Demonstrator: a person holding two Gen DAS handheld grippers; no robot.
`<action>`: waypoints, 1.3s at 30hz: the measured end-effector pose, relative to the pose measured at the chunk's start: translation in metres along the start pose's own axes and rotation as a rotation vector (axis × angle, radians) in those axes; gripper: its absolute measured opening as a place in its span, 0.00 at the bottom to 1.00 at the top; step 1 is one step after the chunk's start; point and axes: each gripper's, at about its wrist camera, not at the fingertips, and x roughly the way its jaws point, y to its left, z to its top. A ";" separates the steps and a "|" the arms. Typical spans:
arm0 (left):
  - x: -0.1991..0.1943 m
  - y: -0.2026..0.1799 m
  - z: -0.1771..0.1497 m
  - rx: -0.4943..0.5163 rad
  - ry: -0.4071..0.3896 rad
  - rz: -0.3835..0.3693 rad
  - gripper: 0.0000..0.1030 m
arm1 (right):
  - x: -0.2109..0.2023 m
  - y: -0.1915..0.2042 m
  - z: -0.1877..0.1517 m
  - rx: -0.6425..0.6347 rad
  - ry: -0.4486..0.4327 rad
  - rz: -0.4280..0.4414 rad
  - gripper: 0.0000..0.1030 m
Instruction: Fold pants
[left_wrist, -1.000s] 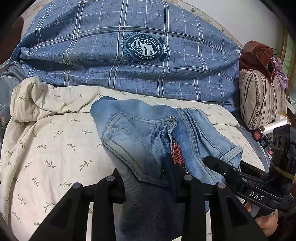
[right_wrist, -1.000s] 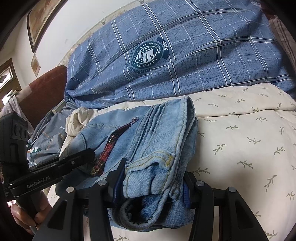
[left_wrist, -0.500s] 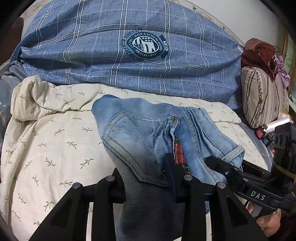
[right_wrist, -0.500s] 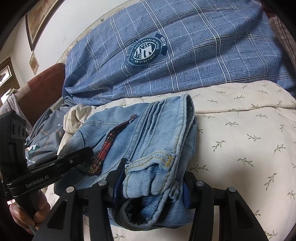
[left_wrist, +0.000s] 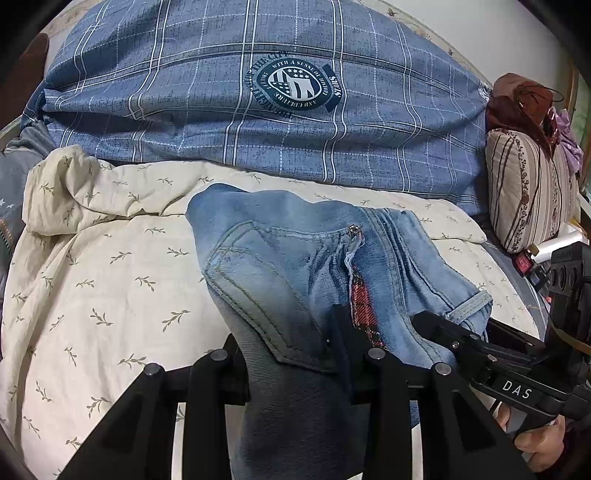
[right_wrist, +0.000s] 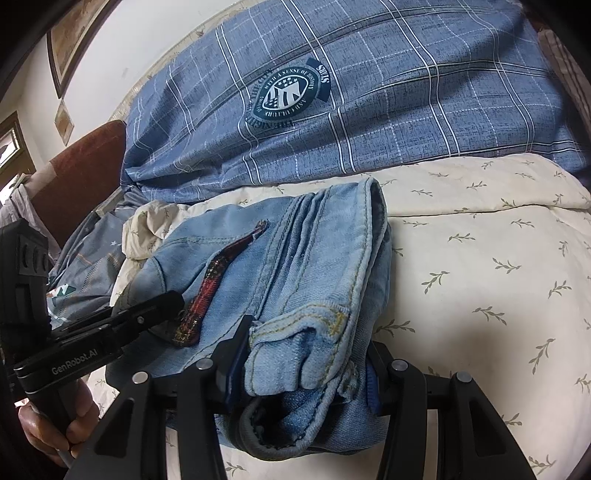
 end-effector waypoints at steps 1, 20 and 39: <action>0.000 0.001 0.000 -0.002 0.001 0.001 0.36 | 0.000 0.000 0.000 -0.001 0.001 -0.001 0.51; 0.008 0.011 -0.006 -0.057 0.023 0.060 0.59 | 0.010 -0.005 -0.002 0.032 0.058 -0.014 0.59; 0.018 0.007 -0.007 0.018 0.052 0.212 0.72 | 0.017 -0.010 -0.010 0.014 0.094 -0.060 0.70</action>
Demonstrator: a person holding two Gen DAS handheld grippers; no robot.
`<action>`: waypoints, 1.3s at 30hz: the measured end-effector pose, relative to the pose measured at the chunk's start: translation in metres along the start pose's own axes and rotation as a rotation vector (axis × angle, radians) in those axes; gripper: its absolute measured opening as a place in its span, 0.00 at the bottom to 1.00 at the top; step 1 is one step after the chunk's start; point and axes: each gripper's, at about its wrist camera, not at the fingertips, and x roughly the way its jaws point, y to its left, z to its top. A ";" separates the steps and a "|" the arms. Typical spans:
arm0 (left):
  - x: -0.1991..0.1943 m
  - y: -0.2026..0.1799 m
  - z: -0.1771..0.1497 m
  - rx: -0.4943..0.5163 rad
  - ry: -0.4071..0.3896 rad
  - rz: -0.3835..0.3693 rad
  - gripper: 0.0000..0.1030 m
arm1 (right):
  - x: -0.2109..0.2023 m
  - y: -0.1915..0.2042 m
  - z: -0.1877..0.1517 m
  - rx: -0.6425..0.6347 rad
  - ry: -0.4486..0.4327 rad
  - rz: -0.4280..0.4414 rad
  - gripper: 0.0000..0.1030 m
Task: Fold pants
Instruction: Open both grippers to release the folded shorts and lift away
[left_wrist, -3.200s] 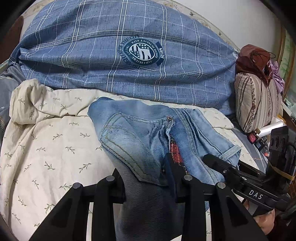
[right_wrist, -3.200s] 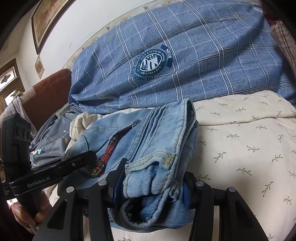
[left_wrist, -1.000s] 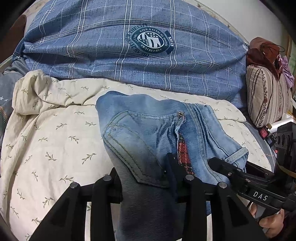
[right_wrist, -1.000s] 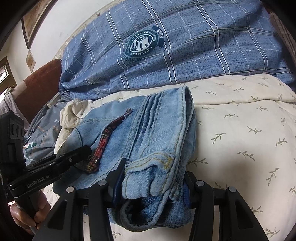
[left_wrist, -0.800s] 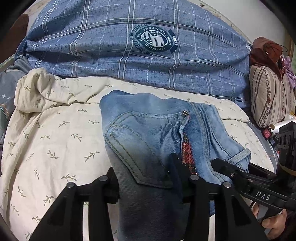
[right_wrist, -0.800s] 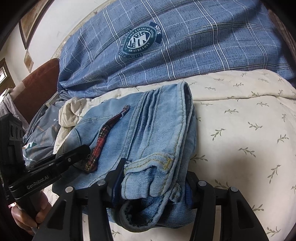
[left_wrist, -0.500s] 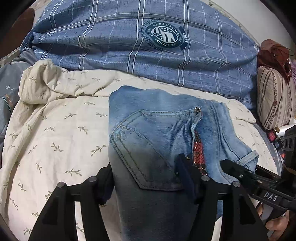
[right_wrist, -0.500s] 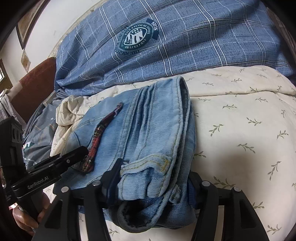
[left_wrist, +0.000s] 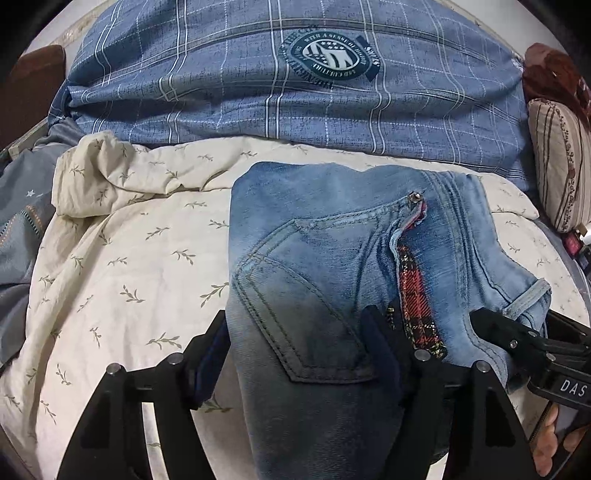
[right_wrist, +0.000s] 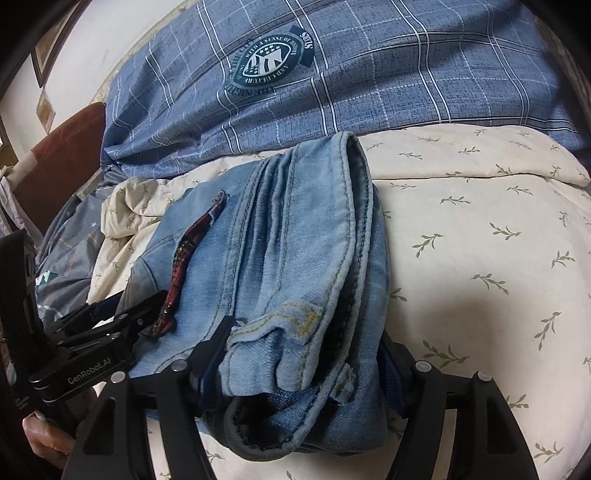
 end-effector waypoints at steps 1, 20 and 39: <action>0.001 0.000 0.001 -0.002 0.006 0.000 0.72 | 0.000 0.000 0.000 -0.002 -0.001 -0.003 0.70; -0.008 -0.024 0.013 0.080 0.042 0.219 0.79 | -0.007 0.003 -0.008 0.011 -0.034 -0.047 0.73; -0.129 -0.029 -0.011 0.108 -0.173 0.292 0.81 | -0.125 0.035 -0.030 -0.126 -0.346 -0.064 0.73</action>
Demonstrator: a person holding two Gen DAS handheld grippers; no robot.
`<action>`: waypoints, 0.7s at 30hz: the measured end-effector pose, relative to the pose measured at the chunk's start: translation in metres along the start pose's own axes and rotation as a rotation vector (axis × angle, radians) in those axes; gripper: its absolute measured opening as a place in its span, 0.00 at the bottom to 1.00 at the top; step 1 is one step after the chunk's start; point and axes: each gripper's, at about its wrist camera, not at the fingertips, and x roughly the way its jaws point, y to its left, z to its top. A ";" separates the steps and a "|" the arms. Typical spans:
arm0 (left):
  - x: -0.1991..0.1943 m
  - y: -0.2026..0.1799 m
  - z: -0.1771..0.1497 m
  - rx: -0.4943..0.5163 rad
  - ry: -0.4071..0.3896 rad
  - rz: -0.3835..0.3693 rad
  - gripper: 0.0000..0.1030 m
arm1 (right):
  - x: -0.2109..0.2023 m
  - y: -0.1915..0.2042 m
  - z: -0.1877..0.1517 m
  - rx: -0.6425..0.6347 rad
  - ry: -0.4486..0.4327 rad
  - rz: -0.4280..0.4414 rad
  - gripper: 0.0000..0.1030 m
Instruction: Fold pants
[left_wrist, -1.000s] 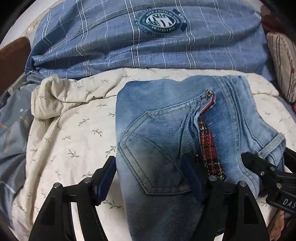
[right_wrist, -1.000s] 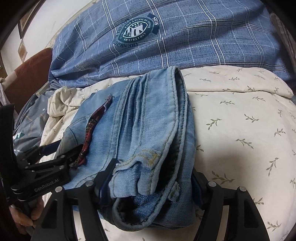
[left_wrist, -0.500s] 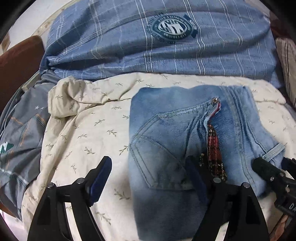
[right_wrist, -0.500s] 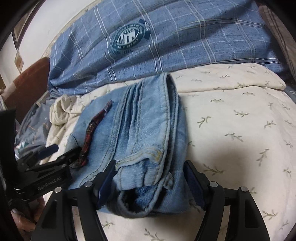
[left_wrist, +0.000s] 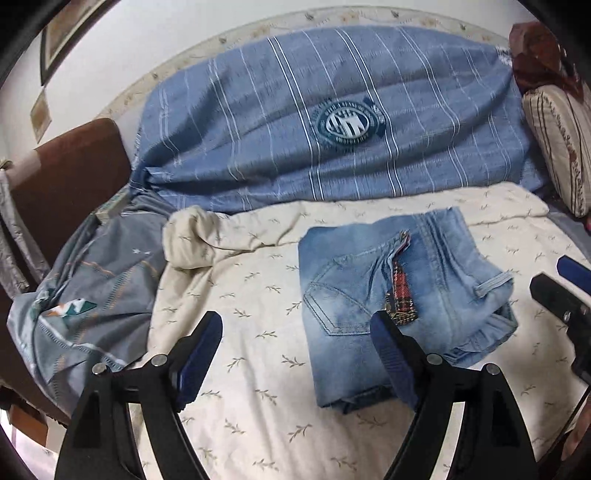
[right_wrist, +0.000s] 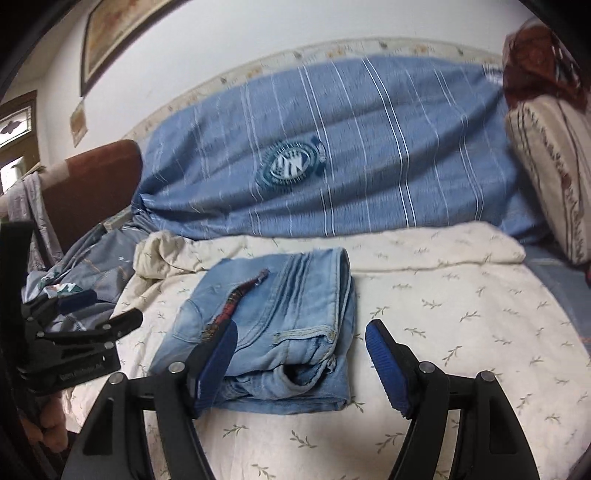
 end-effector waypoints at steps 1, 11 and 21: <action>-0.005 0.001 0.000 -0.007 -0.005 0.002 0.81 | -0.005 0.004 -0.002 -0.021 -0.017 0.000 0.73; -0.043 0.006 0.000 -0.036 -0.067 -0.010 0.84 | -0.032 0.024 -0.016 -0.091 -0.071 -0.007 0.73; -0.062 0.013 -0.001 -0.049 -0.109 -0.017 0.88 | -0.041 0.022 -0.019 -0.072 -0.092 -0.021 0.73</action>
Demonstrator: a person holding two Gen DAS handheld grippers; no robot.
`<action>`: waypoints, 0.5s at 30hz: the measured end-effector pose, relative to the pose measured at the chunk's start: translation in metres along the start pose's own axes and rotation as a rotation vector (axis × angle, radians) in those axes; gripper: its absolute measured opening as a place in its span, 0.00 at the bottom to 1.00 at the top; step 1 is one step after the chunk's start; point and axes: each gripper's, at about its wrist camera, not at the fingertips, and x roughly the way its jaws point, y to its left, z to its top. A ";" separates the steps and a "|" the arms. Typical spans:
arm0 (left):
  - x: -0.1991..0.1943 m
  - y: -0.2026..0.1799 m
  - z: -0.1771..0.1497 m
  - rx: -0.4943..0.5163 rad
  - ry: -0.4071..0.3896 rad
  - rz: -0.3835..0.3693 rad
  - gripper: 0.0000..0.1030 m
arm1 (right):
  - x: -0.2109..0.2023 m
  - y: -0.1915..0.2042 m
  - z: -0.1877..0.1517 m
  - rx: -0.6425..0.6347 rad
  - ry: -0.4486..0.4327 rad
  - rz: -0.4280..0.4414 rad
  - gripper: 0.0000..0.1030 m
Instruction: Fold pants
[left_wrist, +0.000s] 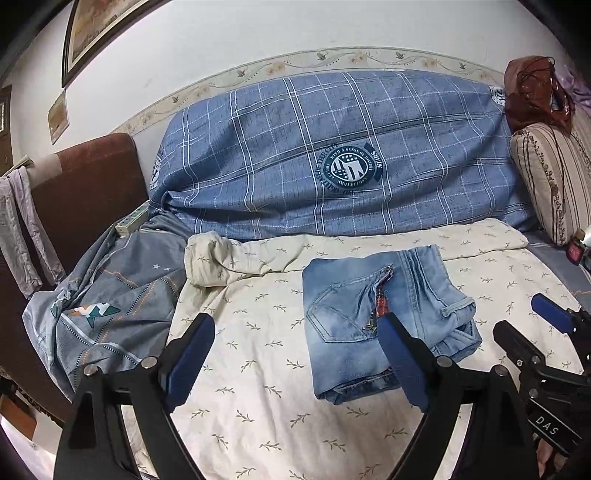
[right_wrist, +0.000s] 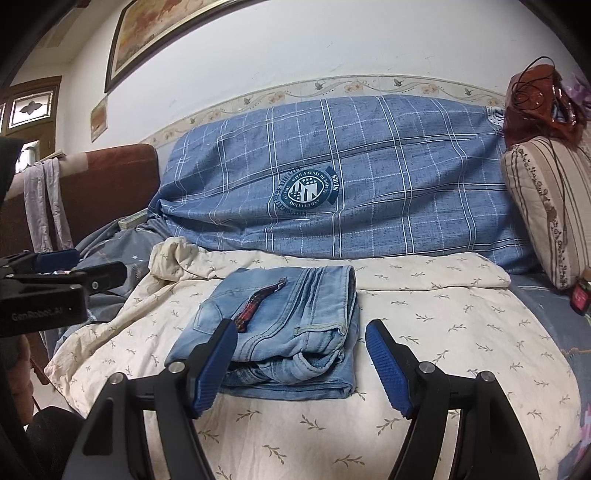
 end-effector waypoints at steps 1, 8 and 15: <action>-0.001 0.001 0.000 -0.003 0.000 -0.002 0.88 | 0.000 0.000 0.000 -0.001 0.000 0.001 0.73; -0.003 0.002 -0.002 -0.020 0.006 -0.002 0.88 | 0.000 0.001 0.000 -0.010 -0.008 0.002 0.73; -0.005 0.002 -0.001 -0.031 0.005 0.003 0.91 | -0.002 0.000 0.001 -0.004 -0.017 0.006 0.73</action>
